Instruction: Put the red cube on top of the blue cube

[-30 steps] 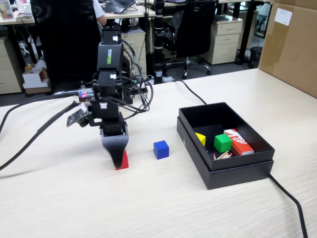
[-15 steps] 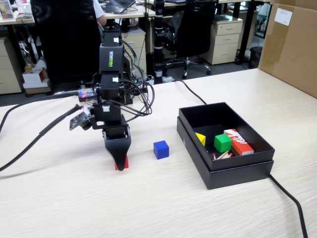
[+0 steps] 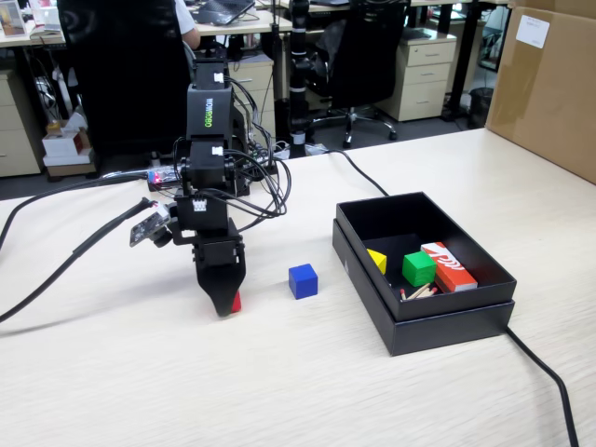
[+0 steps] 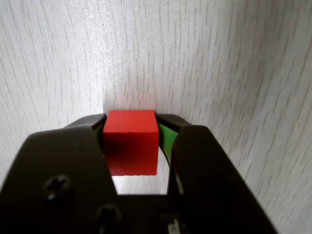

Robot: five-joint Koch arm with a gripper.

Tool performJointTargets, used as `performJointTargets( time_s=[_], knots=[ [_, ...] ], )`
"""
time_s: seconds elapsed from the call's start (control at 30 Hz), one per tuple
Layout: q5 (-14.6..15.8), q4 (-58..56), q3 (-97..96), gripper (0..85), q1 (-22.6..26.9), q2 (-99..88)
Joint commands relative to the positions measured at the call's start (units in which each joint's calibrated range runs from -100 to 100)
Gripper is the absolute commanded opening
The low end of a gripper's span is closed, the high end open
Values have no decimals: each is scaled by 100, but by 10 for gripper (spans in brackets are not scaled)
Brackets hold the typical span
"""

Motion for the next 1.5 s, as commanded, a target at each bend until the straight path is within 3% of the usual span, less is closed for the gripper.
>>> performJointTargets(
  time_s=[0.0,0.47,0.73,1.07,1.47],
  knots=[
    [-5,252,339,31,-10,-75],
    [137,-526,149,24,63,-2175],
    [537,-742,-876,24,659,-4355],
    [1094,-603,-313,24,1031,-3357],
    [1162,-206,113,25,1084,-1991]
  ],
)
